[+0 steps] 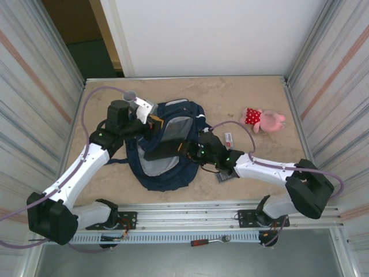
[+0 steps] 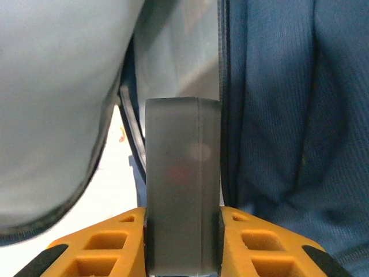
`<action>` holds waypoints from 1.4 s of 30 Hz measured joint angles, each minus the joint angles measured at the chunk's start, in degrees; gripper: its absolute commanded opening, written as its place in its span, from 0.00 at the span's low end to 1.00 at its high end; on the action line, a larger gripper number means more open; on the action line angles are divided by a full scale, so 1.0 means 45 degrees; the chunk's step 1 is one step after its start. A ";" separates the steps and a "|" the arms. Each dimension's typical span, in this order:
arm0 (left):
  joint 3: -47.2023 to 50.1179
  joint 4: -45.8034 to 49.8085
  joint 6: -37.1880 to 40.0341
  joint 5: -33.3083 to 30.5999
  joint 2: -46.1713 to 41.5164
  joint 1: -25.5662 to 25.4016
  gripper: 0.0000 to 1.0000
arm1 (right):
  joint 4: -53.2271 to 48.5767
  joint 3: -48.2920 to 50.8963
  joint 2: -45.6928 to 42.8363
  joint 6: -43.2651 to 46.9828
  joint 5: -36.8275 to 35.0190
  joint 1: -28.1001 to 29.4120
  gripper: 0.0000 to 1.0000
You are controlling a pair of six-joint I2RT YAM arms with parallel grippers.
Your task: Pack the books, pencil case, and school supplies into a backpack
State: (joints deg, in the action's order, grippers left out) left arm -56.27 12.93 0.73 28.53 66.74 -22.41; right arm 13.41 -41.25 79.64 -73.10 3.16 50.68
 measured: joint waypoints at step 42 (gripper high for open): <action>-0.0044 -0.0267 -0.1525 0.0403 -0.0219 0.0083 0.00 | 0.5090 -0.3240 0.6698 -0.4012 -0.4027 0.0578 0.56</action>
State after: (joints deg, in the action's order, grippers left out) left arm -56.47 11.73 -6.13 30.35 65.76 -22.04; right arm 36.32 -55.83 109.78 -91.15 -14.96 53.28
